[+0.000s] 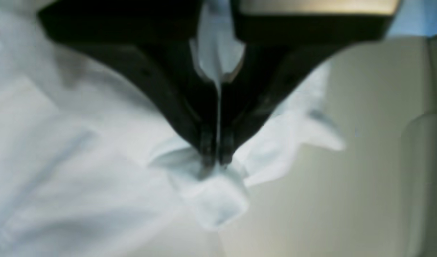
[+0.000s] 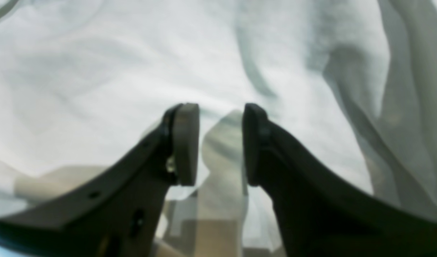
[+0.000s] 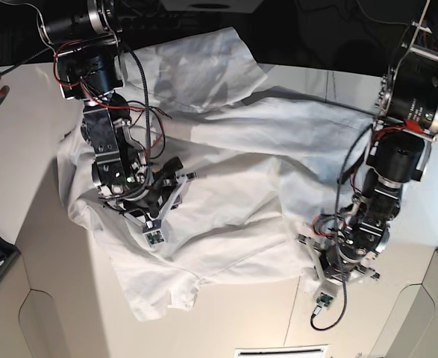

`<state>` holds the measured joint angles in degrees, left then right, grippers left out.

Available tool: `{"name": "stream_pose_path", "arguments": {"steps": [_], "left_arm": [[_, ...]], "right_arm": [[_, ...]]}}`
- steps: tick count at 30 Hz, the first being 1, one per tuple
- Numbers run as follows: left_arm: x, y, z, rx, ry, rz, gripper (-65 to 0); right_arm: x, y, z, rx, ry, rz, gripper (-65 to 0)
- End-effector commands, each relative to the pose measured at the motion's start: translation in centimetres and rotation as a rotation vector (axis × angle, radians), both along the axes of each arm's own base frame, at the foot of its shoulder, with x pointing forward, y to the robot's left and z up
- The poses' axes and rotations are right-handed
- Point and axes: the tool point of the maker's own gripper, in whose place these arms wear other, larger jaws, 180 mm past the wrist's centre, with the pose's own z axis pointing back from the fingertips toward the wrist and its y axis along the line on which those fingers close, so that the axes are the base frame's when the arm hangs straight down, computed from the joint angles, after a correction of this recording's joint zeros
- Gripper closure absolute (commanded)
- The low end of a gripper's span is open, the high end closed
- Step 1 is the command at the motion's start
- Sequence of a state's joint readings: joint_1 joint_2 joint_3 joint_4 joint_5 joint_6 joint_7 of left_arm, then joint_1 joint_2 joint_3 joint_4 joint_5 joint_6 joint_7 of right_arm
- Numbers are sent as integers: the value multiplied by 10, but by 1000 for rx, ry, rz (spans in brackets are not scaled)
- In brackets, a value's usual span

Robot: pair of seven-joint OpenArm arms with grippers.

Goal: Layout the t-shirt on the table in an organized manner, then fold the t-shirt properly
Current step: 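Move the left gripper inward and grasp a shirt fold, then pull the grasped fabric with both grippers apart to stretch the shirt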

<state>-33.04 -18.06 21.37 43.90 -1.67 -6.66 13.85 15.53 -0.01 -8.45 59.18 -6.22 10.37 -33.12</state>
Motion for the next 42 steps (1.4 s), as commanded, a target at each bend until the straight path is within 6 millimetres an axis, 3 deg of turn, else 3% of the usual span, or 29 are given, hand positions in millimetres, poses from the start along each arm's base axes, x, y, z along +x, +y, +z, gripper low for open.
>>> {"name": "stream_pose_path", "arguments": {"steps": [1,5,9,13,16,17,20,21,28,30,33,35,37,42], "left_arm": [[20,23,41,40,-106,39,0],[21,82,79,149,-198,147,0],[11,132,95,247,-227,238,0],[2,163,107,302,-258,315,0],[-3,173,106,318,-246,337,0],[-4,174,104,317,-234,337,0],[-5,169,94,305,-176,301,-152],[-5,167,91,301,-159,291,-176],[-5,167,90,300,-158,289,-181],[-5,167,90,300,-157,289,-181],[-5,166,90,292,-156,289,-181],[-5,161,85,261,-141,269,-181],[-4,152,78,219,-113,231,-181],[-2,125,65,123,-73,164,-181]], "right_arm": [[-15,-13,-12,-65,86,-24,-210],[-17,-23,-14,-109,84,-58,-210],[-25,-29,-20,-131,95,-77,-210],[-32,-30,-24,-134,105,-84,-210],[-30,-32,-23,-153,96,-77,-202],[-28,-34,-20,-168,84,-72,-184],[-13,-33,2,-175,30,-75,-162],[-6,-32,13,-169,1,-79,-162],[55,-16,137,-71,-357,-92,-159],[70,-12,162,-39,-423,-94,-136],[91,-9,184,-19,-494,-89,-63],[105,-11,185,-27,-502,-90,-16],[117,-17,175,-52,-477,-98,0],[136,-64,120,-142,-406,-164,0]]}}
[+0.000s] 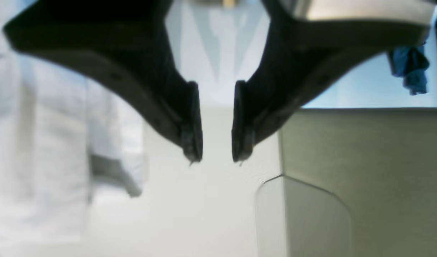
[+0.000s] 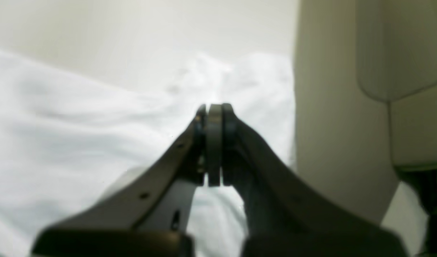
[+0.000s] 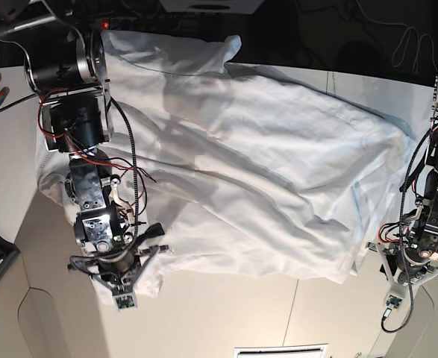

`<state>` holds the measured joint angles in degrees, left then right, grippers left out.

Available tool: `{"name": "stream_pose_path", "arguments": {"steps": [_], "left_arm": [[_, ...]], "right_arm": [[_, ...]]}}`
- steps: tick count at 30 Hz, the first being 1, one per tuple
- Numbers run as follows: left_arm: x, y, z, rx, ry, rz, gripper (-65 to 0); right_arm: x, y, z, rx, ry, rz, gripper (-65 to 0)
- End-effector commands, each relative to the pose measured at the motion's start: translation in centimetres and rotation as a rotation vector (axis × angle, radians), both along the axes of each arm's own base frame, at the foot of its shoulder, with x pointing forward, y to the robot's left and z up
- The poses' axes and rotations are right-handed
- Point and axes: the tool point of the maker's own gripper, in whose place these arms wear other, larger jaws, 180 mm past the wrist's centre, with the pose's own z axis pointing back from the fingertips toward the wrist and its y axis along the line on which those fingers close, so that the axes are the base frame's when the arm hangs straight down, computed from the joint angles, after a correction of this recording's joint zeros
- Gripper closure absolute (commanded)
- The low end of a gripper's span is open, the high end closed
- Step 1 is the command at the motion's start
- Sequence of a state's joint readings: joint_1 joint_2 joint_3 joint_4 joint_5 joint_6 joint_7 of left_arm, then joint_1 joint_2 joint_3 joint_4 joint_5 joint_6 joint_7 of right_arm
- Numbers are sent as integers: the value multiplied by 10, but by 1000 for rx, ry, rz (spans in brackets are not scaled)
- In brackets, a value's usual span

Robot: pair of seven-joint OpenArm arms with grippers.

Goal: Layout the t-shirt on the table in an organized manner, then fold the t-shirt properly
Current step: 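Pull the grasped fabric with both grippers apart to stretch the shirt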

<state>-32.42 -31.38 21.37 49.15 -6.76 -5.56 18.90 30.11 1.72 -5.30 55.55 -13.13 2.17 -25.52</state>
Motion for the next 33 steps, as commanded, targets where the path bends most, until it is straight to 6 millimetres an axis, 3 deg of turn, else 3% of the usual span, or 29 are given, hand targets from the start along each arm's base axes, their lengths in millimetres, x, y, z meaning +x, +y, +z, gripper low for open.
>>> {"name": "stream_pose_path", "arguments": {"steps": [1,6,9,11,16,22,29,33], "left_arm": [[14,-3,23,-10,-60,-14,-181],[17,-31,14,-80,-40,-68,-181],[19,-47,9,-117,-39,-80,-181],[21,-59,5,-136,-37,-91,-181],[24,-80,-9,-199,-58,-70,-181],[24,-72,-26,-397,-97,79,-181],[23,-66,-22,-808,-120,163,-181],[15,-66,-36,-866,-92,195,-181]], "right_arm": [[8,-16,3,-17,-15,-28,0],[-22,-79,-53,-64,154,-137,0],[-41,-109,-65,-88,210,-206,0],[-48,-118,-69,-86,225,-218,0],[-50,-118,-71,-86,233,-213,0],[-52,-110,-74,-74,254,-188,0],[-51,-109,-74,-64,252,-191,0],[-51,-107,-75,-44,252,-196,0]]}}
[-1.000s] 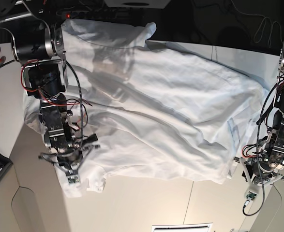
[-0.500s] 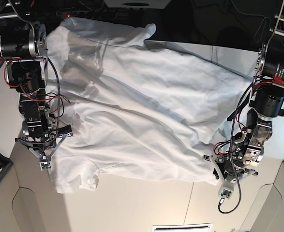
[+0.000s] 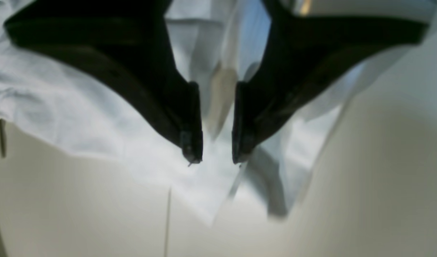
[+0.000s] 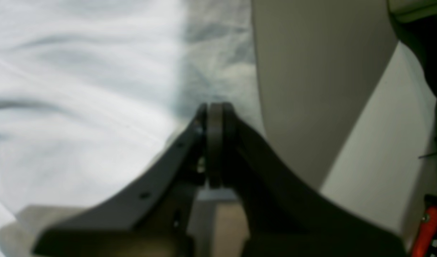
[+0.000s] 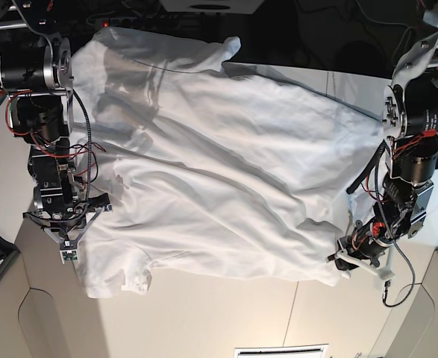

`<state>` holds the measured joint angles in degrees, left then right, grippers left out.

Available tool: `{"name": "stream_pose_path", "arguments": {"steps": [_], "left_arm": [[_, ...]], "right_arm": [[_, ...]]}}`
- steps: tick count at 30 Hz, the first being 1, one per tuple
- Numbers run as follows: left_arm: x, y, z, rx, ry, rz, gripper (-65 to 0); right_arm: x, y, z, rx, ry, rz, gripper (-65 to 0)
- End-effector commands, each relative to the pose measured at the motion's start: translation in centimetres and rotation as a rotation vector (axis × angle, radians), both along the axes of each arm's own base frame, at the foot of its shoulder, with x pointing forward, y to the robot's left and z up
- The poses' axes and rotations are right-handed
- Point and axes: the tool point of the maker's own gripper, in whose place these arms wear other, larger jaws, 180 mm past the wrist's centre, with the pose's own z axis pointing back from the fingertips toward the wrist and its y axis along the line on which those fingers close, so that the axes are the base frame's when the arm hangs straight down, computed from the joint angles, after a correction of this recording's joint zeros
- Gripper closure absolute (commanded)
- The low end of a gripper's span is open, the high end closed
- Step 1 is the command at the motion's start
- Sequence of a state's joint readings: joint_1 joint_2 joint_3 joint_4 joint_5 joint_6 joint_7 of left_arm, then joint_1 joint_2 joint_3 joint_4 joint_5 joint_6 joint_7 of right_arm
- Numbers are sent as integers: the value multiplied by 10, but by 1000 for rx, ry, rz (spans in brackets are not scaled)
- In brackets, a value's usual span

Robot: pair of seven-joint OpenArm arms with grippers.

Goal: Layout the t-shirt on the table in an organized manner, then fold the t-shirt properly
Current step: 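Pull the grasped fabric with both grippers apart to stretch the shirt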

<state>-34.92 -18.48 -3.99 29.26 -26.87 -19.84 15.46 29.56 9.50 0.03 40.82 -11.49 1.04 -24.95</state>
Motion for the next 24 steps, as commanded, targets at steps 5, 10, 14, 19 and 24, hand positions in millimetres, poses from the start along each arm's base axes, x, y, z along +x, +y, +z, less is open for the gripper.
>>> {"name": "stream_pose_path", "arguments": {"steps": [5,10,14,19,24], "left_arm": [[13,1,17,-18,-58,-4,-181],[12,-3,17,-15,-59,-33,-77],[8,-1,14,2,-37,-54,0],[-1,36,17,48,-22,-18,0],[-14,79,23,80,-13,37,0]], "right_arm": [[4,3,4,22,8,-2,0],[4,3,4,22,9,-3,0],[4,2,4,20,9,-5,0],[3,-4,5,6,6,-39,0],[3,-5,5,4,5,-40,0]]}}
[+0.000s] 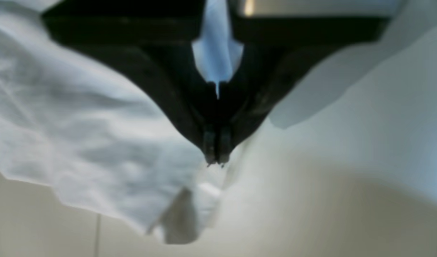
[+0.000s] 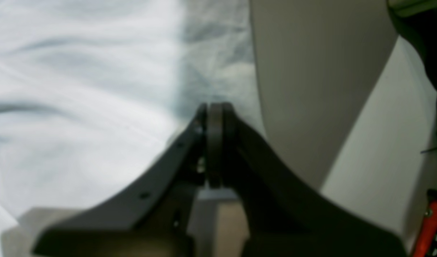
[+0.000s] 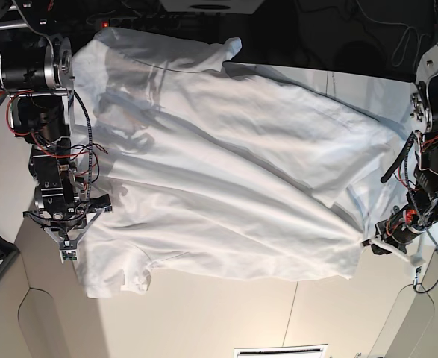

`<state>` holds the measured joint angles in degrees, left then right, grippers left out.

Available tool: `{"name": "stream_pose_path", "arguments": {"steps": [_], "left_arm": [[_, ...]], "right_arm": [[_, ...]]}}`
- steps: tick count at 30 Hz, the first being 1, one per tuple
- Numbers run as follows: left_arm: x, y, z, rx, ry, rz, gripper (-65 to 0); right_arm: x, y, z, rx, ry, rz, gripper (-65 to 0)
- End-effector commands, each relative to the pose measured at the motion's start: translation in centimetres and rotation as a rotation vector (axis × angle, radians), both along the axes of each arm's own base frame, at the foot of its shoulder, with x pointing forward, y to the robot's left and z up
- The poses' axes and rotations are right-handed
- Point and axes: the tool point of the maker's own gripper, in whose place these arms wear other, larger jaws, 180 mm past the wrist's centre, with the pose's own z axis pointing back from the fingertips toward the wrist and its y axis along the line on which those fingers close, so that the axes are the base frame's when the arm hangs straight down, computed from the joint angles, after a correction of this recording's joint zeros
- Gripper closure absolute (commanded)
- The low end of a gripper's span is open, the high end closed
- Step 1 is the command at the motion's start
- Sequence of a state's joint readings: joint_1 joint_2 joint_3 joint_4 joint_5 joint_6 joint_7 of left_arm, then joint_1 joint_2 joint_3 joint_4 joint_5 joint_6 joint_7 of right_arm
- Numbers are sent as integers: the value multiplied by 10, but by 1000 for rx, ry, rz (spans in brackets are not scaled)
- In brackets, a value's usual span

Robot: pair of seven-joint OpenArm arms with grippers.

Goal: Layout the t-shirt on the table in an organized manner, then fold the t-shirt properly
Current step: 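Pull the grasped fabric with both grippers apart to stretch the shirt, then drag the shirt edge with the left gripper away from the right gripper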

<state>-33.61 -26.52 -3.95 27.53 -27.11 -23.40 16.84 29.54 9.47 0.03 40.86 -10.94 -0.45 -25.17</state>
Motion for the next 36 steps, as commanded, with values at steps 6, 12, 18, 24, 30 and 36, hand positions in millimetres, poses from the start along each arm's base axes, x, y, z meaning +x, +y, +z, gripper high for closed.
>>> {"name": "stream_pose_path", "arguments": {"steps": [6,12,18,24,30,36], "left_arm": [[-8,28,9,23,7,22,0],[-4,14,24,-3,-111,-79,0],[8,3,58,-55,-306,-136,0],[-11,-3,25,-73,-71,-194,0],[-46,29,17,-33,110,-216,-180],[-91,66,27,28,191,-233,-307]], "right_arm": [[3,-11,8,-18,-4,-70,0],[21,-6,47,-14,-66,-75,0],[49,8,133,4,-237,-59,0],[41,49,136,157,-153,88,0],[12,56,97,179,-82,124,0],[-11,59,58,198,-107,140,0]]}}
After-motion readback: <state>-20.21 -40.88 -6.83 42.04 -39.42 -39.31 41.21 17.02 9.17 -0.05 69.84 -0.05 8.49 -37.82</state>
